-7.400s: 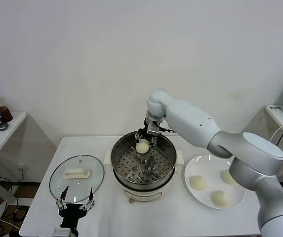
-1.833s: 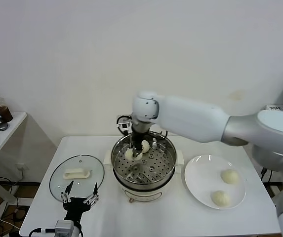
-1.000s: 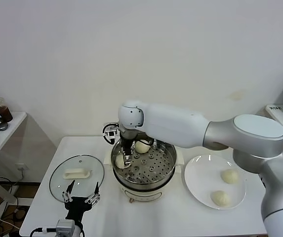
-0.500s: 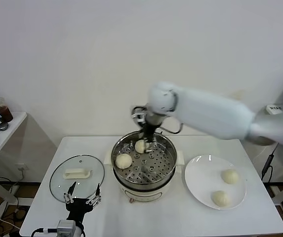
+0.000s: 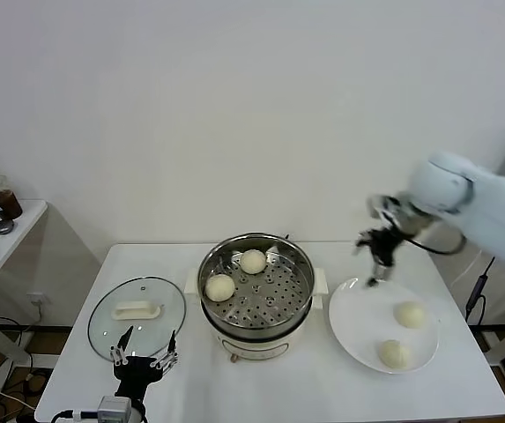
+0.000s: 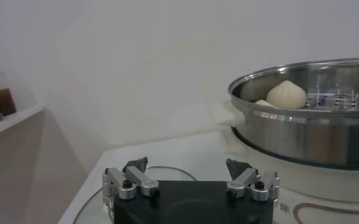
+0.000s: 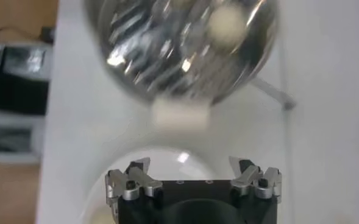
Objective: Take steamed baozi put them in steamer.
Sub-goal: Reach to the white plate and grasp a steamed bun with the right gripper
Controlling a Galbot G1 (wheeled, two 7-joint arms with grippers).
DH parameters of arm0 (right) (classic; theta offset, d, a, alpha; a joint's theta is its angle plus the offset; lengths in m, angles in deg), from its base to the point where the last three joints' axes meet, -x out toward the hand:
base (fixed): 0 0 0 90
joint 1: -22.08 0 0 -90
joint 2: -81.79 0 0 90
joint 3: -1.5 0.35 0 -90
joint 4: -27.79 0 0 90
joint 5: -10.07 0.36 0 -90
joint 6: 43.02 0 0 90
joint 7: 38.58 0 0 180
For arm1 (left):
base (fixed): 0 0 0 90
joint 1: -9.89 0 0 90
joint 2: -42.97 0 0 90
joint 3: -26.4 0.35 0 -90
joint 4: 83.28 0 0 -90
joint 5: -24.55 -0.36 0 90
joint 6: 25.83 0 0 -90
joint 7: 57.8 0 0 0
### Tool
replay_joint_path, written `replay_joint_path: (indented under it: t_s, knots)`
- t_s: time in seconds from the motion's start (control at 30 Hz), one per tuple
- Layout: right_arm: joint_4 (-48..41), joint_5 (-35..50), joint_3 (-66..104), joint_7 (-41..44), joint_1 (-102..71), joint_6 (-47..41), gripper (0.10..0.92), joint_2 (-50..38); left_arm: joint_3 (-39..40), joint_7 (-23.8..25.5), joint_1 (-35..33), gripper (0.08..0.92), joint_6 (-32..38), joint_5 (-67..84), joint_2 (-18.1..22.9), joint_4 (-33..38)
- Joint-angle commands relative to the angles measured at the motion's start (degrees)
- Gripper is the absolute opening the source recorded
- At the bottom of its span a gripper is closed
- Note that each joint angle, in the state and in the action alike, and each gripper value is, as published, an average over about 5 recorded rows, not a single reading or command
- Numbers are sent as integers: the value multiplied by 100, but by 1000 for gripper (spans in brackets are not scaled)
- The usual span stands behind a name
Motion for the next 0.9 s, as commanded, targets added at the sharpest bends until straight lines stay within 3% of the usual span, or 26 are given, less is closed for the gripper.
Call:
replay_joint_path:
  t_s: [0.03,0.9]
  knots:
    - [483,-1011,598,300,-1386,595,823,-1055,-5,-2,-41,823,-5,-5,-1,-6]
    - [-653,-1746,1359,271,-2644,654,823,168,-84,-12,54,823,2,-37,76,-362]
